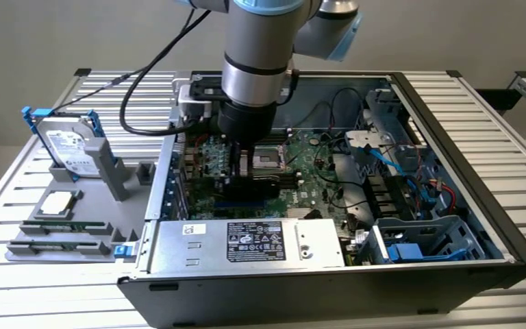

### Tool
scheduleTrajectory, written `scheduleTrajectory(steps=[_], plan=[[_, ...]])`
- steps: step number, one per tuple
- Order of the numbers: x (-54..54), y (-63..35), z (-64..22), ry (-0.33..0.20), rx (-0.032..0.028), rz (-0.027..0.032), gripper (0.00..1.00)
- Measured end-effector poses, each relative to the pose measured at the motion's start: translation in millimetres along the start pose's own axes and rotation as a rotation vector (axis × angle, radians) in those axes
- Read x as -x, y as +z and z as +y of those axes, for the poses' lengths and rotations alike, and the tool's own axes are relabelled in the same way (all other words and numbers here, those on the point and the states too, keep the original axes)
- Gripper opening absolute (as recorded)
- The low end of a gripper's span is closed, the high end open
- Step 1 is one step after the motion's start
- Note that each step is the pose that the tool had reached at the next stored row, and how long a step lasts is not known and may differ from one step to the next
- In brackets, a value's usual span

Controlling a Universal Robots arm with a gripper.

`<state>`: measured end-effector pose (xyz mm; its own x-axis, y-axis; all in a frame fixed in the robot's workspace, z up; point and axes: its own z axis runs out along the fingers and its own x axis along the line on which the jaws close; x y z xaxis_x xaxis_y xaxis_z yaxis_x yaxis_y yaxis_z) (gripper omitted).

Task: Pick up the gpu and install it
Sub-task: 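Insert the gpu into the slot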

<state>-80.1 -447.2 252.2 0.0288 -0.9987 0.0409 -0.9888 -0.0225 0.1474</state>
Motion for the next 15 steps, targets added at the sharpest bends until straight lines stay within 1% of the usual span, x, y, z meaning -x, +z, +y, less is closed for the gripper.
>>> scheduleTrajectory(steps=[1,2,3,4,6,7,8,9,11,15], plan=[[0.1,0.0,0.1,0.001,0.0091,-0.0028,0.27],[0.0,0.0,0.1,0.001,0.0164,-0.0047,0.27],[-0.3,-0.2,-0.1,0.002,0.0175,-0.0037,0.27],[-0.4,-0.3,-0.3,0.003,0.0198,-0.0035,0.27],[-0.6,-0.3,-0.5,0.003,0.0215,-0.0014,0.27],[-0.7,-0.3,-0.5,0.003,0.0195,-0.0009,0.27],[-0.7,-0.5,0.1,0.004,-0.0052,-0.0001,0.27],[-0.8,-0.9,0.3,0.004,-0.0265,0.0018,0.27],[-0.7,-0.7,-0.5,0.003,-0.0281,0.0013,0.27],[-0.6,-0.5,-0.5,0.003,-0.0284,0.0007,0.27]])
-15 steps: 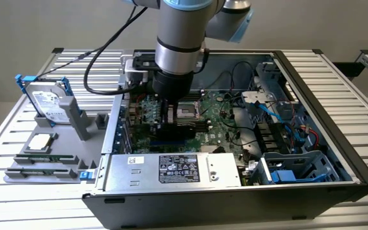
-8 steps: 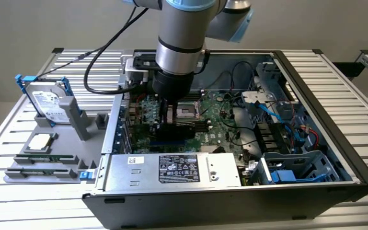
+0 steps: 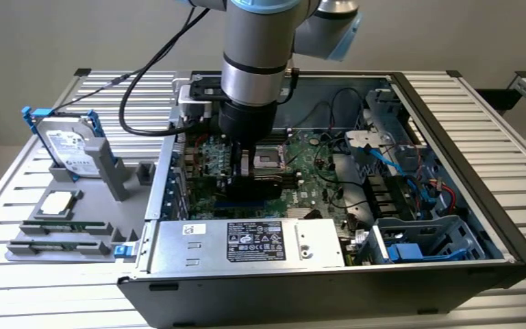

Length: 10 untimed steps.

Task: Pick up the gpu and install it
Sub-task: 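Insert the gpu into the slot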

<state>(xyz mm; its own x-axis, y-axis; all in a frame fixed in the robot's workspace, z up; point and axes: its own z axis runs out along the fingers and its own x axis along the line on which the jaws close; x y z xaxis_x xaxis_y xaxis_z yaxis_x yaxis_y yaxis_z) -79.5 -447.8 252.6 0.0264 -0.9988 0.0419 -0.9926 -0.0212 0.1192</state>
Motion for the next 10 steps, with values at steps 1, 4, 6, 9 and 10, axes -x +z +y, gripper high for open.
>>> scheduleTrajectory(steps=[1,4,6,9,10], plan=[[0.0,0.0,0.0,0.000,0.0000,0.0000,0.27],[0.0,0.0,0.0,0.000,0.0000,0.0000,0.27],[0.0,0.0,0.0,0.000,-0.0002,-0.0001,0.27],[0.1,0.4,-0.2,0.000,-0.0004,-0.0008,0.34],[0.0,0.0,0.0,0.000,0.0000,-0.0001,0.40]])
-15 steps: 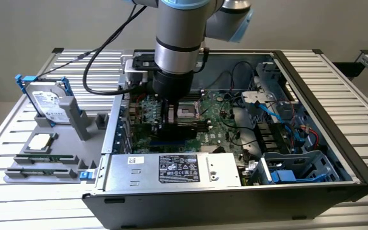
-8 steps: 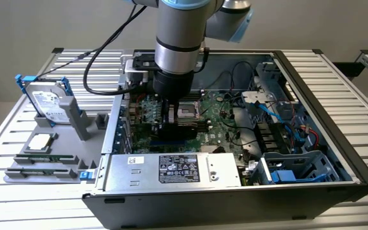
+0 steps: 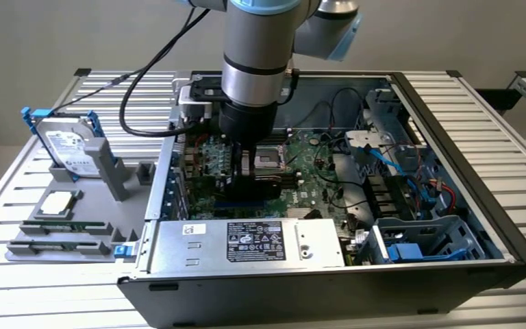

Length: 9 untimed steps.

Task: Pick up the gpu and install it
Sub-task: 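Insert the gpu into the slot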

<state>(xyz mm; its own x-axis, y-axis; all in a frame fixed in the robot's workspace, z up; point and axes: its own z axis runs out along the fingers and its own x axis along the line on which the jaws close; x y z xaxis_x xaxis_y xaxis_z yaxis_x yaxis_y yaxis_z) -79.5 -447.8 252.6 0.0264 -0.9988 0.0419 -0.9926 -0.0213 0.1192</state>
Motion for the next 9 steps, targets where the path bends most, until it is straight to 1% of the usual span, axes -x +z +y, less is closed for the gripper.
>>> scheduleTrajectory(steps=[2,3,9], plan=[[0.0,0.0,0.0,0.000,-0.0001,0.0000,0.40],[0.0,0.0,0.0,0.000,0.0000,0.0001,0.47],[0.0,0.0,0.0,0.000,-0.0001,0.0000,0.47]])
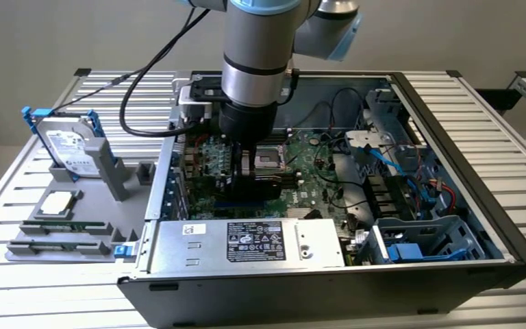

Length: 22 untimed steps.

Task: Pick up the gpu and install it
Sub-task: 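Insert the gpu into the slot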

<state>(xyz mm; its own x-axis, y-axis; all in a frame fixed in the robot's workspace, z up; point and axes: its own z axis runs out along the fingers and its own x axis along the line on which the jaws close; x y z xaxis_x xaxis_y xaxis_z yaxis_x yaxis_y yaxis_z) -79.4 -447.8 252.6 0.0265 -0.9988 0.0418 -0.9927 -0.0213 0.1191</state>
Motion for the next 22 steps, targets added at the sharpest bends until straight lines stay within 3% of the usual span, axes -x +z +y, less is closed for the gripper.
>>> scheduleTrajectory(steps=[22], plan=[[0.0,0.0,0.0,0.000,0.0000,0.0000,0.47]])
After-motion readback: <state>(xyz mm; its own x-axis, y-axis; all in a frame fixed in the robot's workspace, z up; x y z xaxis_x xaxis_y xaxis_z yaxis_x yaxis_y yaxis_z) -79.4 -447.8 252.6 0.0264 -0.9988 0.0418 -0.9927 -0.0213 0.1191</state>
